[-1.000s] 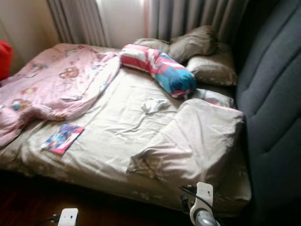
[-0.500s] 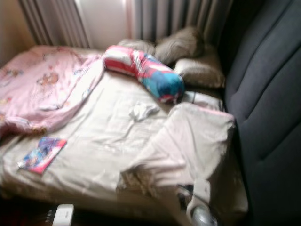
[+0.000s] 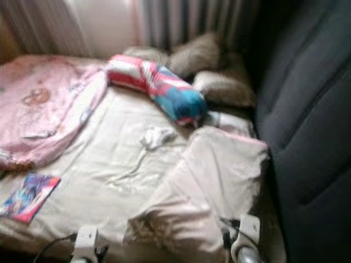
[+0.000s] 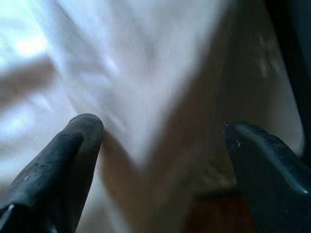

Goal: Clean up the room

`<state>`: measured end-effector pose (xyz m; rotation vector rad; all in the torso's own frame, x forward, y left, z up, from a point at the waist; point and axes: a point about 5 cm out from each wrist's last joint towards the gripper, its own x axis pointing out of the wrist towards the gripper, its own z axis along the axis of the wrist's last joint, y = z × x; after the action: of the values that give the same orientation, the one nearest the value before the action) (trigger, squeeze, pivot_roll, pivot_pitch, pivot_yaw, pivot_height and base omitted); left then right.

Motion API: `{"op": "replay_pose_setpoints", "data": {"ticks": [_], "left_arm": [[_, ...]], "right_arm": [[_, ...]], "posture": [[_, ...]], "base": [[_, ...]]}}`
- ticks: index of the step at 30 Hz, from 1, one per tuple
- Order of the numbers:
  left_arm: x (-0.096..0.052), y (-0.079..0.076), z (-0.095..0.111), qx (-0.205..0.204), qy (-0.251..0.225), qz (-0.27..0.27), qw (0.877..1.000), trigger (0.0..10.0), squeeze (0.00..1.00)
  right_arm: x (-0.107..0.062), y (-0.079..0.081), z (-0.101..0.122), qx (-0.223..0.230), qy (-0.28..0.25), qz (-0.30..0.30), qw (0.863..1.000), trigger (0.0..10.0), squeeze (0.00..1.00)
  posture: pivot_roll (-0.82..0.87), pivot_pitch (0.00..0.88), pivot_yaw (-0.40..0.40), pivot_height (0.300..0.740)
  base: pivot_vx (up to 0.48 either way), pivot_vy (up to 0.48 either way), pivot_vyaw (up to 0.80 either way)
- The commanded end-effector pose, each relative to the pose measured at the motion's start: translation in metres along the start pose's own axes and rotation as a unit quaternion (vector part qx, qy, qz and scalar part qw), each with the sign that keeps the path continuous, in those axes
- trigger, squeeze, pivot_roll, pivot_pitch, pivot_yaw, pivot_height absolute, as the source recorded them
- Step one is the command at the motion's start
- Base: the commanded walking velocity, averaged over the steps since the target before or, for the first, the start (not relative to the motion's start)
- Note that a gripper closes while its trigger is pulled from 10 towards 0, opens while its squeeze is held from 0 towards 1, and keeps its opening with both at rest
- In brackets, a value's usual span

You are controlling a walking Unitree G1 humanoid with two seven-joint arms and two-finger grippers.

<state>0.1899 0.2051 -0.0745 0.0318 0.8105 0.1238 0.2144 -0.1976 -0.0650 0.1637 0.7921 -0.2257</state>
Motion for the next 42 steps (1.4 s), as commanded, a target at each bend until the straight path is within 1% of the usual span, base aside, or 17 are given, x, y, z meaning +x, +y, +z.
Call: {"op": "replay_pose_setpoints", "data": {"ticks": [1,12,13,14,15,18,19,20,22,24,27,30,33,34,38,39,42], "left_arm": [[-0.006,0.009,-0.017,-0.014,0.019,0.018,1.000,10.0,0.00],[-0.008,0.012,-0.009,-0.037,-0.047,0.020,0.998,10.0,0.00],[0.002,0.011,0.037,-0.031,-0.120,0.018,0.992,10.0,0.00],[0.006,0.007,0.111,-0.016,-0.241,0.015,0.970,10.0,0.00],[0.004,0.005,0.132,-0.014,-0.278,0.012,0.960,10.0,0.00],[0.000,-0.001,0.154,-0.007,-0.317,0.004,0.948,10.0,0.00],[0.000,-0.001,0.154,-0.007,-0.317,0.004,0.948,10.0,0.00],[-0.001,-0.003,0.162,0.001,-0.333,-0.003,0.943,10.0,0.00],[-0.004,-0.006,0.168,0.006,-0.351,-0.009,0.936,10.0,0.00],[-0.006,-0.007,0.173,0.007,-0.367,-0.013,0.930,10.0,0.00],[-0.010,-0.008,0.176,0.004,-0.388,-0.013,0.921,10.0,0.00],[-0.014,-0.010,0.175,0.008,-0.401,-0.017,0.916,10.0,0.00],[-0.017,-0.015,0.175,0.015,-0.414,-0.031,0.910,10.0,0.00],[-0.019,-0.019,0.173,0.022,-0.419,-0.036,0.907,10.0,0.00],[-0.021,-0.020,0.167,0.027,-0.425,-0.037,0.904,10.0,0.00],[-0.024,-0.019,0.164,0.027,-0.429,-0.037,0.902,10.0,0.00],[-0.031,-0.014,0.157,0.032,-0.437,-0.031,0.898,10.0,0.00]], "right_arm": [[0.000,0.008,0.000,0.011,-0.009,0.006,1.000,10.0,0.00],[-0.003,0.011,0.009,-0.020,-0.079,0.024,0.996,10.0,0.00],[-0.003,0.011,0.009,-0.019,-0.086,0.024,0.996,10.0,0.00],[-0.004,0.011,0.010,-0.013,-0.099,0.023,0.995,10.0,0.00],[-0.005,0.011,0.011,-0.012,-0.105,0.023,0.994,10.0,0.00],[-0.006,0.010,0.010,-0.023,-0.118,0.023,0.992,10.0,0.00],[-0.006,0.010,0.010,-0.023,-0.118,0.023,0.992,10.0,0.00],[-0.006,0.009,0.019,-0.033,-0.141,0.022,0.989,10.0,0.00],[-0.004,0.008,0.071,-0.039,-0.235,0.024,0.971,10.0,0.00],[-0.009,0.009,0.106,-0.049,-0.308,0.023,0.950,10.0,0.00],[-0.020,0.010,0.124,-0.051,-0.377,0.018,0.925,10.0,0.00],[-0.026,0.010,0.125,-0.045,-0.403,0.014,0.914,10.0,0.00],[-0.031,0.012,0.123,-0.062,-0.422,0.022,0.904,10.0,0.00],[-0.031,0.006,0.113,-0.053,-0.412,0.012,0.910,10.0,0.00],[-0.032,-0.005,0.100,-0.045,-0.399,-0.008,0.916,10.0,0.00],[-0.035,-0.013,0.092,-0.037,-0.392,-0.026,0.919,10.0,0.00],[-0.042,-0.021,0.082,-0.038,-0.394,-0.031,0.918,10.0,0.00]], "posture": [[0.00,0.000,-0.029,0.740],[-0.04,0.000,-0.014,0.740],[-0.05,0.000,-0.012,0.740],[-0.05,0.000,-0.011,0.740],[-0.06,0.000,-0.011,0.740],[-0.06,0.000,-0.013,0.740],[-0.06,0.000,-0.013,0.740],[-0.07,0.000,-0.015,0.740],[-0.07,0.000,-0.020,0.740],[-0.07,0.000,-0.027,0.740],[-0.06,0.000,-0.040,0.740],[-0.06,0.000,-0.043,0.740],[-0.08,0.000,-0.048,0.740],[-0.07,0.000,-0.054,0.740],[-0.05,0.000,-0.063,0.740],[-0.05,0.000,-0.067,0.740],[-0.04,0.000,-0.068,0.740]], "base": [[0.000,0.000,0.00],[0.000,0.000,0.00],[0.000,0.000,0.00],[0.000,0.000,0.00],[0.000,0.000,0.00],[0.000,0.000,0.00],[0.000,0.000,0.00],[0.000,0.000,0.00],[0.000,0.000,0.00],[0.000,0.000,0.00],[0.000,0.000,0.00],[0.000,0.000,0.00],[0.000,0.000,0.00],[0.000,0.000,0.00],[0.000,0.000,0.00],[0.000,0.000,0.00],[0.000,0.000,0.00]]}}
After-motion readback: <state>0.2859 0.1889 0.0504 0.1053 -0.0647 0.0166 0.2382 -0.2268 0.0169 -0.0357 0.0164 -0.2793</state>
